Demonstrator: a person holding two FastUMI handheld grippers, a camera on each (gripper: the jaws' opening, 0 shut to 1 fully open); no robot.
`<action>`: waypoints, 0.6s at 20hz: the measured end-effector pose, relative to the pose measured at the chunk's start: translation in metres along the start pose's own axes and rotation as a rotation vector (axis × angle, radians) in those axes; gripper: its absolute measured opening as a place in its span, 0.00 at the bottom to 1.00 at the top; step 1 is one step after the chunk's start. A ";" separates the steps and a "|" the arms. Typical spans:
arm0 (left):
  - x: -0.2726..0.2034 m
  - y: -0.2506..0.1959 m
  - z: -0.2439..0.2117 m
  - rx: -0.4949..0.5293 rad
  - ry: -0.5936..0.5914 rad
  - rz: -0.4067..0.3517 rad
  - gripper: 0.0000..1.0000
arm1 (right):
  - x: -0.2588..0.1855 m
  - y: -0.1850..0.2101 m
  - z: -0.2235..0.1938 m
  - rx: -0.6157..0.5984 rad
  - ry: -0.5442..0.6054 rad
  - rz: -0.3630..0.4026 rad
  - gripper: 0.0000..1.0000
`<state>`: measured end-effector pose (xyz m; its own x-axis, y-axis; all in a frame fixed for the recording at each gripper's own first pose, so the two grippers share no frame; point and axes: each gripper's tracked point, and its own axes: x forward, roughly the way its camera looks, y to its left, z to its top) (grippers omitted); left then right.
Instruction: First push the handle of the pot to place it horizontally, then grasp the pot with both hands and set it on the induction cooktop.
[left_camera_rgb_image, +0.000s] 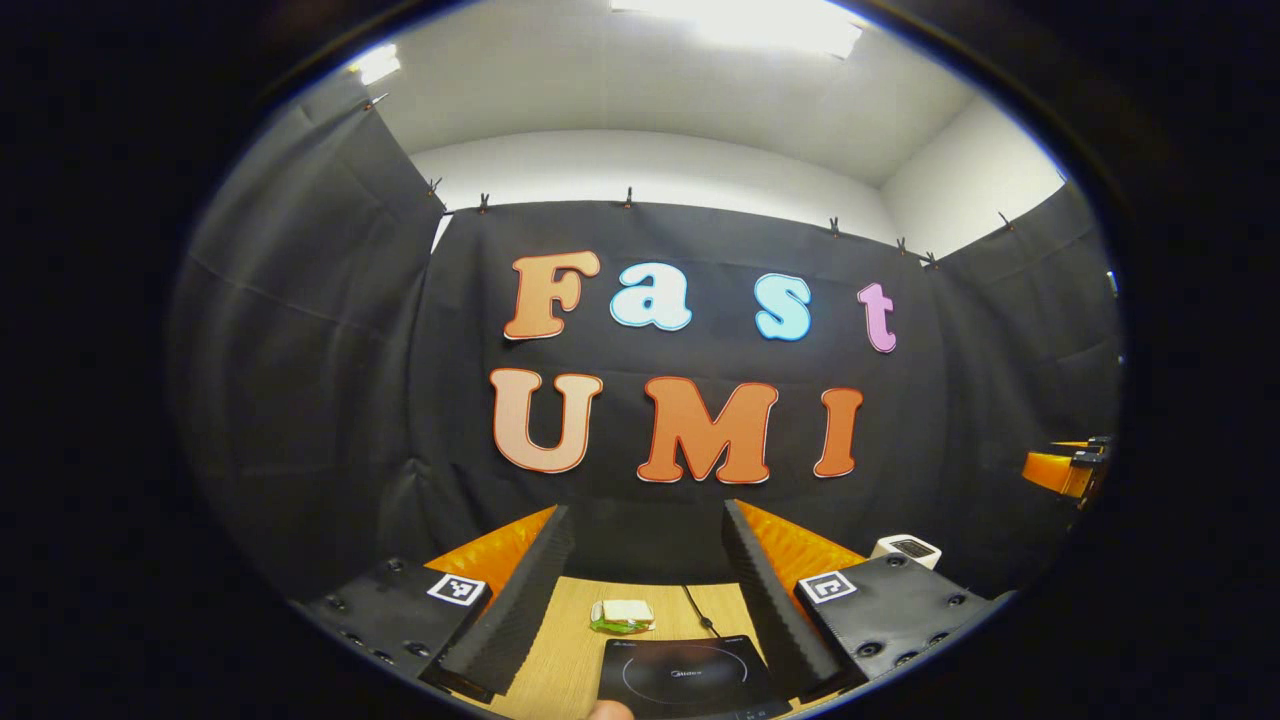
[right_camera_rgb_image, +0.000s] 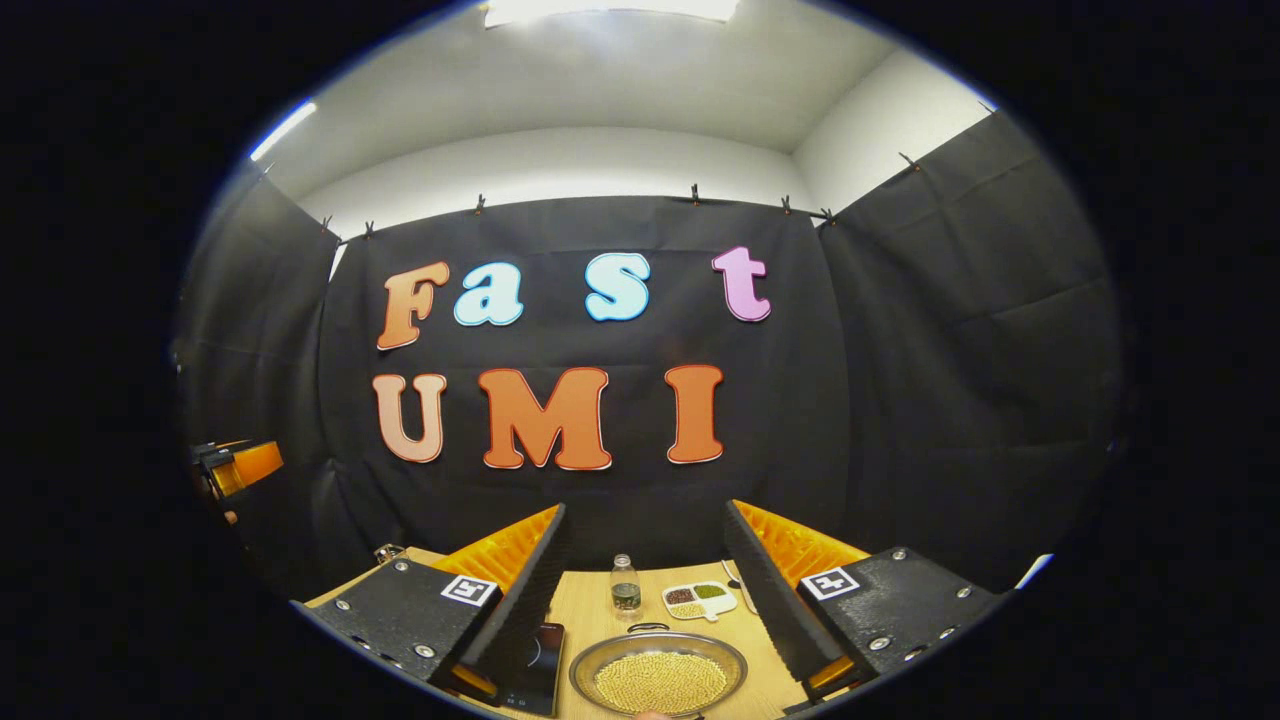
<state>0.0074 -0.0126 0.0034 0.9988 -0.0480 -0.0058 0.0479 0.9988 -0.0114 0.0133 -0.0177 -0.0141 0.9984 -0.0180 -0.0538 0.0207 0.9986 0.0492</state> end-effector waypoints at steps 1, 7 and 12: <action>0.000 0.001 -0.001 0.003 0.005 0.005 0.99 | 0.000 0.001 -0.001 -0.001 0.005 0.007 0.95; 0.001 0.004 0.005 0.024 -0.004 0.020 0.99 | 0.002 -0.001 -0.001 0.001 0.005 0.018 0.95; -0.001 -0.004 0.011 0.048 -0.028 0.019 0.99 | 0.004 -0.004 -0.009 0.027 0.024 0.035 0.91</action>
<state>0.0065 -0.0162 0.0148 0.9993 -0.0296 0.0221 0.0288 0.9989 0.0364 0.0172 -0.0210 -0.0231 0.9970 0.0181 -0.0755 -0.0122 0.9969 0.0779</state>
